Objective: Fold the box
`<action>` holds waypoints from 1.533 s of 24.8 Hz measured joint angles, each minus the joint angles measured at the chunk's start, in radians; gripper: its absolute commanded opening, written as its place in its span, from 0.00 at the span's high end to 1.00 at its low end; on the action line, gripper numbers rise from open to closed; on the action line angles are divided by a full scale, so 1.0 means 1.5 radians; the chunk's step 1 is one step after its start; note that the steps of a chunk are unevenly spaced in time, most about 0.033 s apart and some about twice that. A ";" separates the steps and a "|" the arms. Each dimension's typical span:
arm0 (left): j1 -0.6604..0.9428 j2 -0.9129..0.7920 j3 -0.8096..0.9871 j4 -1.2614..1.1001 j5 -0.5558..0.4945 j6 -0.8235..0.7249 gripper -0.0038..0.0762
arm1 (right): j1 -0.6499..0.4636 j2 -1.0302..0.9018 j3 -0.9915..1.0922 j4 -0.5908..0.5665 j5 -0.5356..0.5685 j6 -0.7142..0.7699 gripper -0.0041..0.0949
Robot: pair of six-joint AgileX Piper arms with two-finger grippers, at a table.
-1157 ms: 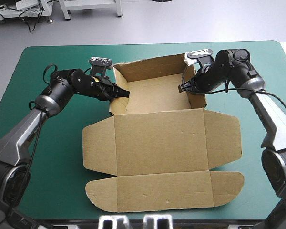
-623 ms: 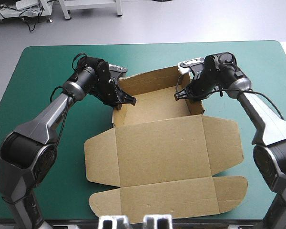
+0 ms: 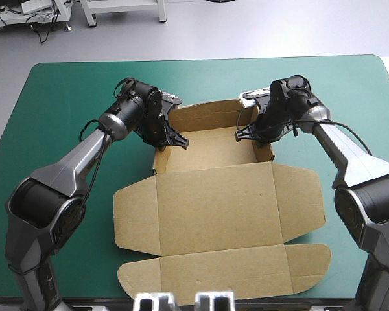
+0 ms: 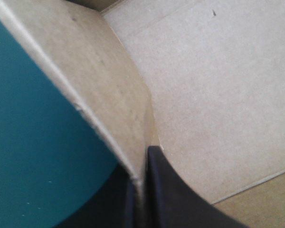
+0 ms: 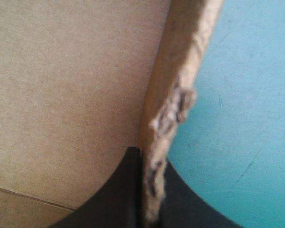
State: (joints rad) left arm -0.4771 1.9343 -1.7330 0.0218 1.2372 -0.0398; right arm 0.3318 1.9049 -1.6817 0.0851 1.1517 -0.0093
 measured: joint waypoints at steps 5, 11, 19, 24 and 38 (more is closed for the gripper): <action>0.000 0.000 -0.001 -0.004 0.000 0.003 0.83 | 0.000 0.000 0.000 0.001 0.013 -0.013 0.92; 0.000 0.000 -0.016 -0.015 0.009 0.035 0.41 | 0.000 0.000 -0.001 0.000 0.035 -0.066 0.51; 0.000 -0.067 -0.063 0.039 0.002 0.038 0.33 | 0.007 -0.031 -0.035 0.001 0.052 -0.079 0.20; 0.000 -0.153 -0.066 0.065 0.006 0.038 0.45 | 0.007 -0.109 -0.091 -0.011 0.055 -0.092 0.20; -0.001 -0.558 0.181 0.085 0.008 0.085 0.96 | 0.007 -0.168 -0.094 -0.016 0.062 -0.105 0.21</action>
State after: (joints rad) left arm -0.4782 1.0976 -1.4611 0.1499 1.2498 0.0880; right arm 0.3417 1.6536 -1.8230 0.0614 1.2448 -0.1663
